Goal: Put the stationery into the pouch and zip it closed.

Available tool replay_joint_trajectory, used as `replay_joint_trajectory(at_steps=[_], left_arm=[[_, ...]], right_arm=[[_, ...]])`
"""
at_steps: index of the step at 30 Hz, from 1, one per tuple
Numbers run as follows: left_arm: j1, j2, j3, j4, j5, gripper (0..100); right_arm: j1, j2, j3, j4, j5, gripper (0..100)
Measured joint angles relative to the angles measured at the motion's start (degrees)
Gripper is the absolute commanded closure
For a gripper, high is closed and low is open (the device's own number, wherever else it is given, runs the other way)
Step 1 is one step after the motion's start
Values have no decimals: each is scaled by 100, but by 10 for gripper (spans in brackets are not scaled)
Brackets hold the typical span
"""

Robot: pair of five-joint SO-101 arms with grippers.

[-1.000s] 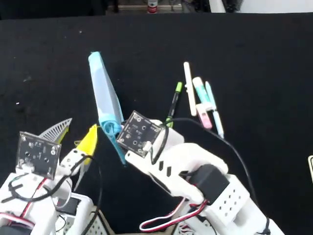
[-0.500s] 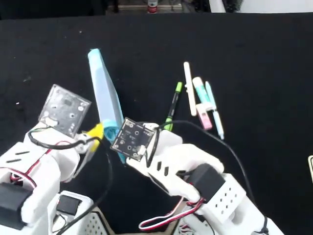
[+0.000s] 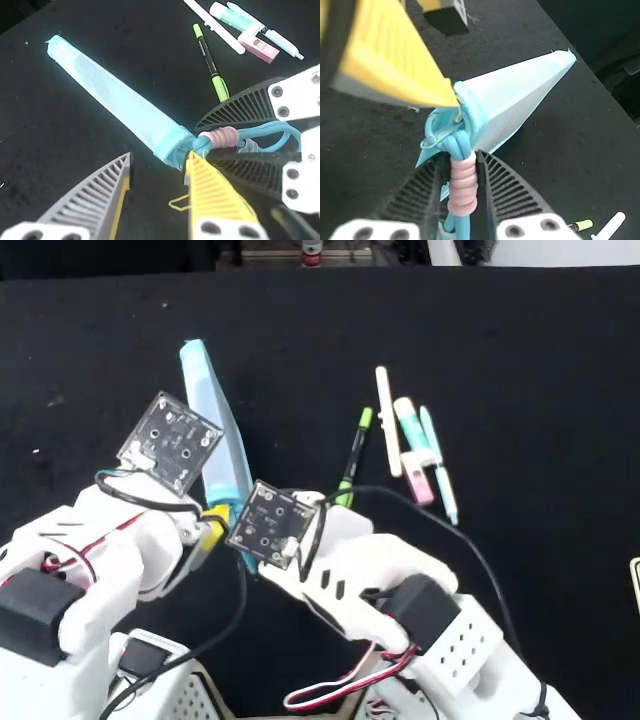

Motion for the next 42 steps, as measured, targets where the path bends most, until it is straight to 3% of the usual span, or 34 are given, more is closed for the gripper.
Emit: replay_joint_trajectory(at_steps=[10,19,31,42], left_arm=[[9,70,1055,-1029,-35,818],[-9,70,1204,-1081,-44,818],[-1081,70,1248,-1081,-44,818],[-1090,70,1248,-738,-44,818]], right_arm=[[0,0,18,0,0,987],[9,0,26,0,0,987],[18,0,26,0,-9,987],[0,0,26,-176,0,987]])
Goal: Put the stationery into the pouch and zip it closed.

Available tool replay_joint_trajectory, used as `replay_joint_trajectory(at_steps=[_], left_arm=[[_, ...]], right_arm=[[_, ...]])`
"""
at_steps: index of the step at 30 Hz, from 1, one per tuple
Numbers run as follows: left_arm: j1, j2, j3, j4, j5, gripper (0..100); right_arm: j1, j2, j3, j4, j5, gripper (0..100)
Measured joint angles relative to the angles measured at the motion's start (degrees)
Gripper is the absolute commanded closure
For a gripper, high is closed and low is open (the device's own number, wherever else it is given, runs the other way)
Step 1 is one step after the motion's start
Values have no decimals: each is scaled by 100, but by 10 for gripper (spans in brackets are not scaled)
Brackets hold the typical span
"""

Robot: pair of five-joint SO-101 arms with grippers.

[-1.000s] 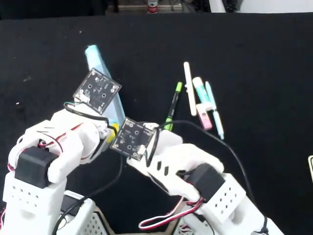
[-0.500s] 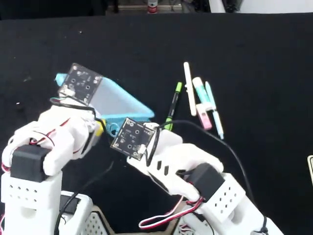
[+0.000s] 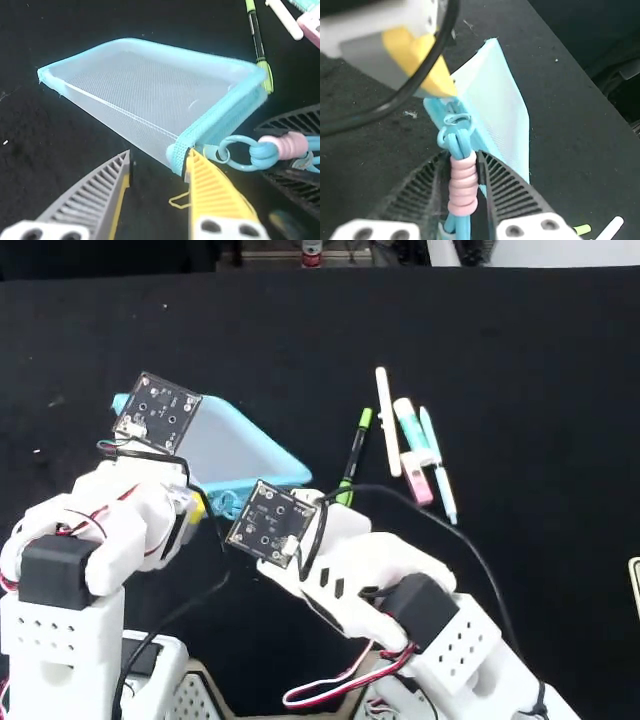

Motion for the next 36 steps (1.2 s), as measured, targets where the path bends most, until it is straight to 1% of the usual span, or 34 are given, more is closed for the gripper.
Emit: replay_joint_trajectory(at_steps=[6,9,12,15,18,21,26,33,36], left_arm=[[-18,0,0,105,26,817],[-18,0,0,105,404,805],[-18,0,0,105,695,743],[-9,0,0,396,905,752],[237,-53,0,782,949,754],[466,-308,0,818,967,754],[659,-800,193,571,1257,753],[686,-870,1371,-185,1125,755],[703,-897,1503,-457,1116,755]], right_arm=[[18,0,0,0,0,987],[9,0,0,0,0,987],[9,0,0,0,0,987],[9,0,0,0,0,987],[9,0,0,0,0,987],[9,0,0,0,0,987],[9,0,0,0,0,987],[9,0,0,0,0,987],[9,0,0,0,0,987]])
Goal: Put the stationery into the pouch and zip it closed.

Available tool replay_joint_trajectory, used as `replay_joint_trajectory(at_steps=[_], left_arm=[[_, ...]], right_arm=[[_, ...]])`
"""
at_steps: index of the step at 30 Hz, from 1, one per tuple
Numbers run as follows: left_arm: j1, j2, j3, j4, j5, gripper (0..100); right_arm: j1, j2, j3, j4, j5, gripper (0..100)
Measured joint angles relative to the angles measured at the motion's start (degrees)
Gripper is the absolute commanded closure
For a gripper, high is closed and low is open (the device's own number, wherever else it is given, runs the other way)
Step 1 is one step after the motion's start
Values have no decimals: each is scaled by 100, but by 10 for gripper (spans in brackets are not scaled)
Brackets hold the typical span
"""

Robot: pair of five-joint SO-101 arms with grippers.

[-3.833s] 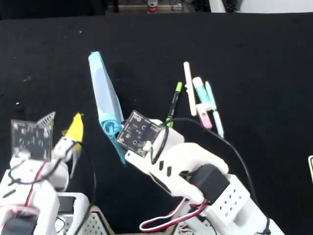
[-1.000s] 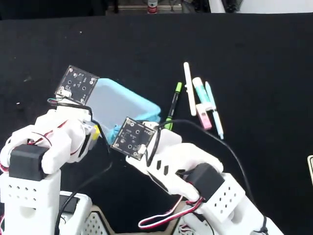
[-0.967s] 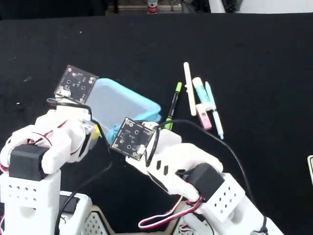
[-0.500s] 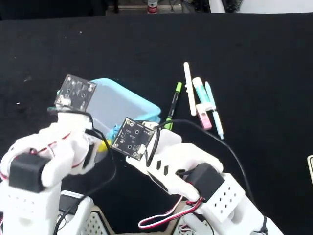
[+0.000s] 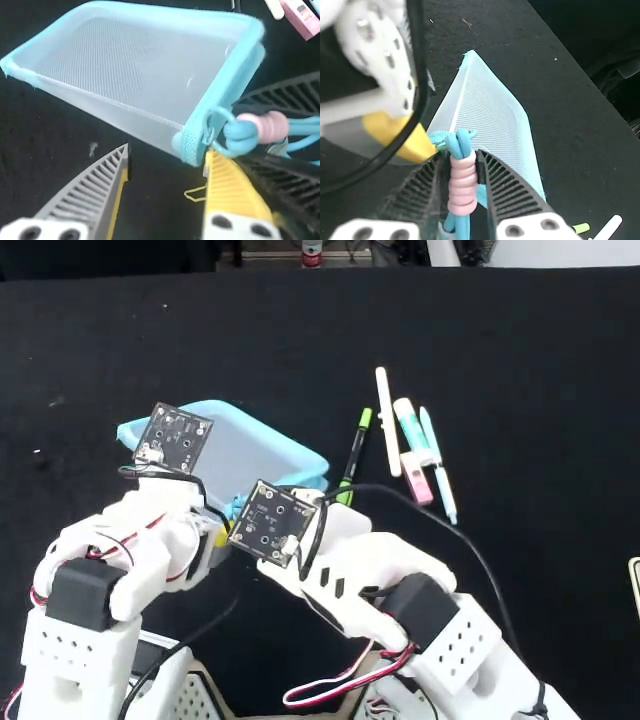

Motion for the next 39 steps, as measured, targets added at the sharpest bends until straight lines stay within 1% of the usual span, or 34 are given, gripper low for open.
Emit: replay_joint_trajectory(at_steps=[7,11,19,21,24,27,39], left_arm=[[0,-26,114,-316,0,756],[-9,-26,448,-536,0,758],[-9,-26,475,-589,0,759],[-9,-26,475,-589,0,780],[0,-26,475,-589,0,847],[9,-26,475,-589,0,893],[9,-26,475,-589,-44,902]], right_arm=[[26,0,0,0,-9,987],[26,0,0,0,0,987],[26,0,0,0,0,987],[26,0,0,0,0,987],[26,0,0,0,0,987],[18,0,0,141,0,987],[18,0,0,299,-9,987]])
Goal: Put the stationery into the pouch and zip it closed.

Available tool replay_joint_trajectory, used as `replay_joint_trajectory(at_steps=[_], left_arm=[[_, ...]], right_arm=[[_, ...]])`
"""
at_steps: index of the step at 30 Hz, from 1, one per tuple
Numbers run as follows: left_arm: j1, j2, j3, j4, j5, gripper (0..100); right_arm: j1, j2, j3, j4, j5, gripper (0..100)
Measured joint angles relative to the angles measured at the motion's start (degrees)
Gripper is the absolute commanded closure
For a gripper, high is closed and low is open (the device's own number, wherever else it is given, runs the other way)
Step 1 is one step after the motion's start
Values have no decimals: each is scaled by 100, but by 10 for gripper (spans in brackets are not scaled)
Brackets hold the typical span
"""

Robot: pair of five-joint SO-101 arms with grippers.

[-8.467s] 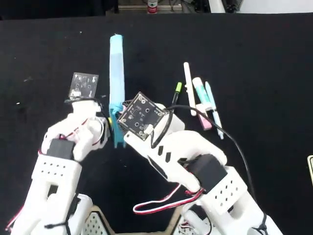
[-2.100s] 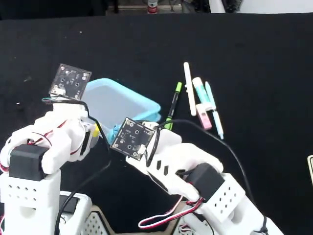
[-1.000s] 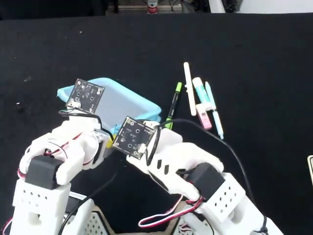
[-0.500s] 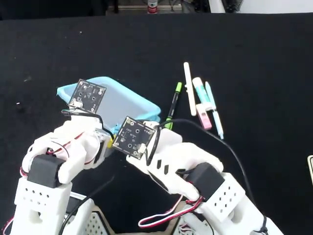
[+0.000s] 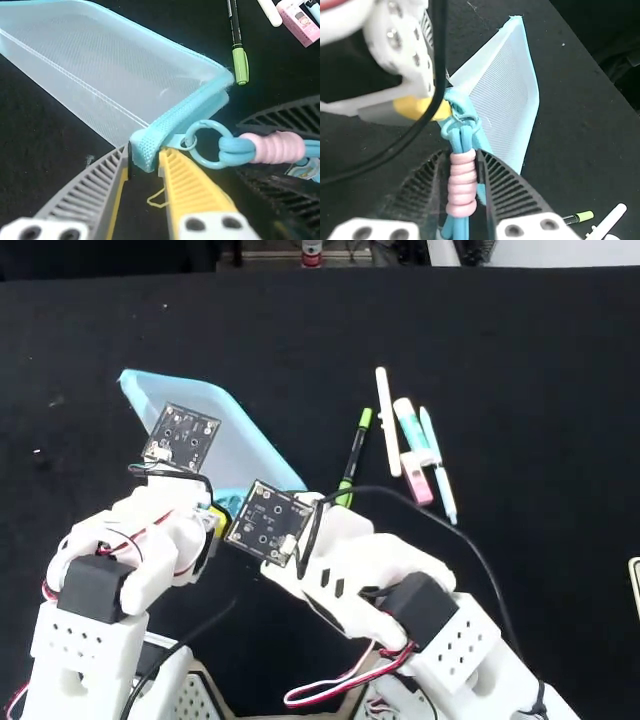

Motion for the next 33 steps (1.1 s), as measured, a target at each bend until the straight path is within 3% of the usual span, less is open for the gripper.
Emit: replay_joint_trajectory(at_steps=[4,14,24,30,33], left_arm=[[0,0,0,0,0,977],[-35,9,0,0,18,970],[0,9,-1046,510,9,970],[-18,0,-1820,897,26,970],[-413,18,-2075,914,211,970]], right_arm=[[0,0,44,0,0,987],[-18,-35,457,0,-9,988],[-18,-1811,598,492,9,987],[659,-2462,633,598,9,987],[976,-2514,633,598,9,987]])
